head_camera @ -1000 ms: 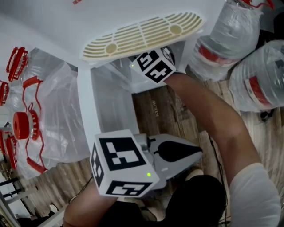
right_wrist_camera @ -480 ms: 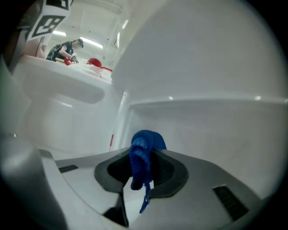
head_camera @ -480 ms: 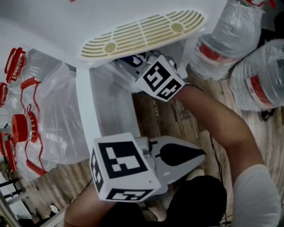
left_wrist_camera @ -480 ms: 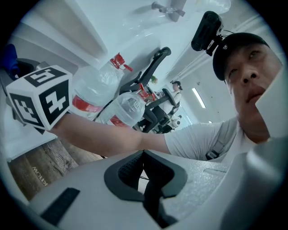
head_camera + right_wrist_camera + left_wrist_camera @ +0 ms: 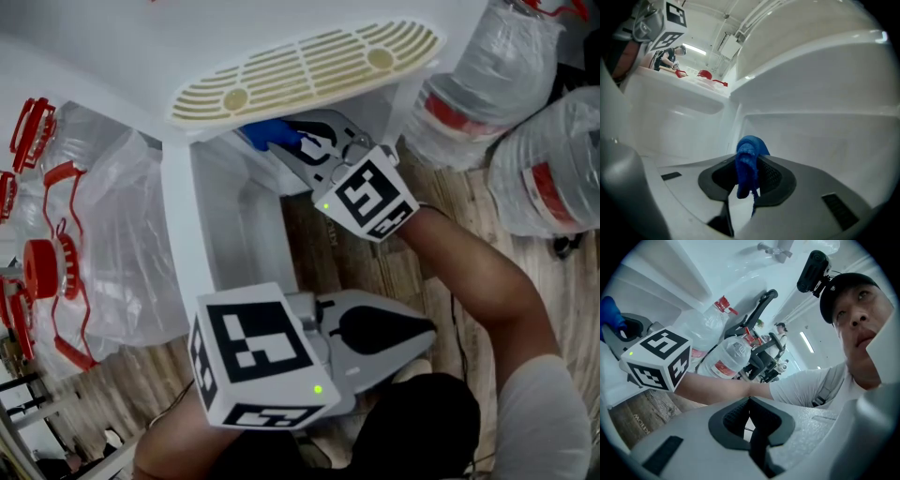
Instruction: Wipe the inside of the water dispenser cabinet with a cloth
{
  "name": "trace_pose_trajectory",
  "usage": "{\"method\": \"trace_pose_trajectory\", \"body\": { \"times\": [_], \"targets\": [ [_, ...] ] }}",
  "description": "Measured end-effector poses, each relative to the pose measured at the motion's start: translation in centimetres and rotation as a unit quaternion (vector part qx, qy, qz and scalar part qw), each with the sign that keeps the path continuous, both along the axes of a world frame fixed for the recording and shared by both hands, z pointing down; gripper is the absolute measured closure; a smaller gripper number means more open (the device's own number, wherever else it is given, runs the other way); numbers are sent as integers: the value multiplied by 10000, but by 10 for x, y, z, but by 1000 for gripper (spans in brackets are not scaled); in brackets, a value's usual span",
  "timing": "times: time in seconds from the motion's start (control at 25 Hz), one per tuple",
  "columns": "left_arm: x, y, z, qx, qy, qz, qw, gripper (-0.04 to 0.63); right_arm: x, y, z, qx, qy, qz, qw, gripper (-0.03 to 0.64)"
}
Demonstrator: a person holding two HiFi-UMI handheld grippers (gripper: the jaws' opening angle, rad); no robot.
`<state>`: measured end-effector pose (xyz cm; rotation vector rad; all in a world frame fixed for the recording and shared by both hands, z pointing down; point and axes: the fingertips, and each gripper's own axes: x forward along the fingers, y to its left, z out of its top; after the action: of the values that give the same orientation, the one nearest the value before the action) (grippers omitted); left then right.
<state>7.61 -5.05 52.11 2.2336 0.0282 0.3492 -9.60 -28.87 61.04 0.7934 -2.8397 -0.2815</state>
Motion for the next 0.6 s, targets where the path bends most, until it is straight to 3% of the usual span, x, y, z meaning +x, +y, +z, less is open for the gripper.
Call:
{"method": "trace_pose_trajectory", "body": {
  "times": [0.2, 0.4, 0.6],
  "targets": [
    [0, -2, 1, -2, -6, -38, 10000, 592, 11, -33, 23, -176, 280, 313, 9990, 532],
    [0, -2, 2, -12, -47, -42, 10000, 592, -6, -49, 48, -158, 725, 245, 9969, 532],
    [0, -2, 4, -22, -73, -43, 10000, 592, -20, -34, 53, -190, 796, 70, 9966, 532]
  ]
}}
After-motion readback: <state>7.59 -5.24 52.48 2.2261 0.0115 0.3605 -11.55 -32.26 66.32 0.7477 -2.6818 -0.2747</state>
